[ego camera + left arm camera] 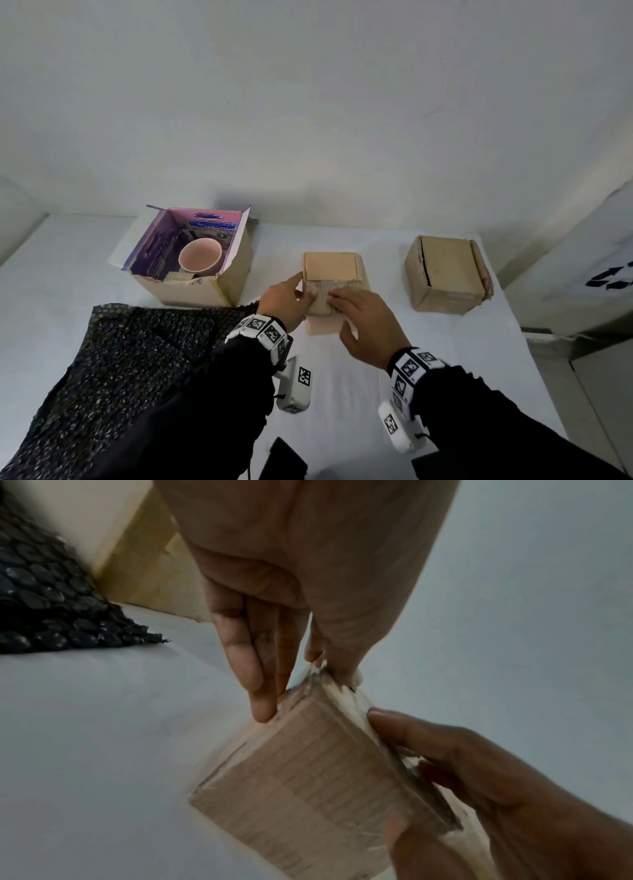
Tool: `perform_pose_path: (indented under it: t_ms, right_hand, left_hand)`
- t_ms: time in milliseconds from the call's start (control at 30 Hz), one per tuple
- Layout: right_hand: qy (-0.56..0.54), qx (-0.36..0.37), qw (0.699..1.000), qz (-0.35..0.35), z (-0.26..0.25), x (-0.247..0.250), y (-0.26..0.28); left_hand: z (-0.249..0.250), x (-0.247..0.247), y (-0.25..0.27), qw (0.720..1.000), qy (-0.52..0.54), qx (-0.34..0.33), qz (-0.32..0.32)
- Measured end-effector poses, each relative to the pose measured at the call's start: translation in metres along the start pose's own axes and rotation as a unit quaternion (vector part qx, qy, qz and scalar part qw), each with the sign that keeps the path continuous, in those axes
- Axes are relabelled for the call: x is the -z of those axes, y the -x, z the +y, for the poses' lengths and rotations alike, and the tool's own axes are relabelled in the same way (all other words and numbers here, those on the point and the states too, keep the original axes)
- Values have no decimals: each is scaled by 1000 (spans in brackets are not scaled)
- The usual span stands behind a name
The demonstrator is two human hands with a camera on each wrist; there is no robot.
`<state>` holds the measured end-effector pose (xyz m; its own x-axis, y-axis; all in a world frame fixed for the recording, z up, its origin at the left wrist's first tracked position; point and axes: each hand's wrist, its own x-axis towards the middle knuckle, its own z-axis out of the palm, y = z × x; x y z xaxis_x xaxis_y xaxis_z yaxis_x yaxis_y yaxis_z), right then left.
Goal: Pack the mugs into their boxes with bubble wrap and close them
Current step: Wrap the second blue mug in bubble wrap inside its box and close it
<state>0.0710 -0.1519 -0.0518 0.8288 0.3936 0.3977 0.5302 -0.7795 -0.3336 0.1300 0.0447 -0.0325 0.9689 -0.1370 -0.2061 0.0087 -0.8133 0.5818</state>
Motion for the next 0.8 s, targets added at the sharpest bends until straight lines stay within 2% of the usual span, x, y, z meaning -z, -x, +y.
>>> perform_pose_path:
  t_ms: [167, 300, 367, 633, 733, 800]
  right_hand:
    - [51, 5, 999, -7, -3, 5, -4]
    - [112, 18, 987, -112, 3, -6, -12]
    - [118, 30, 983, -136, 5, -10, -7]
    - [92, 20, 995, -12, -2, -1, 1]
    - [111, 16, 994, -8, 5, 7, -3]
    - [126, 6, 992, -20, 11, 11, -9]
  left_hand:
    - [3, -7, 3, 997, -75, -21, 0]
    - [9, -9, 1, 997, -75, -7, 23]
    - [11, -9, 0, 997, -78, -9, 25]
    - [17, -11, 0, 998, -65, -10, -1]
    - [13, -10, 2, 999, 25, -2, -26]
    - [12, -5, 8, 998, 57, -4, -17]
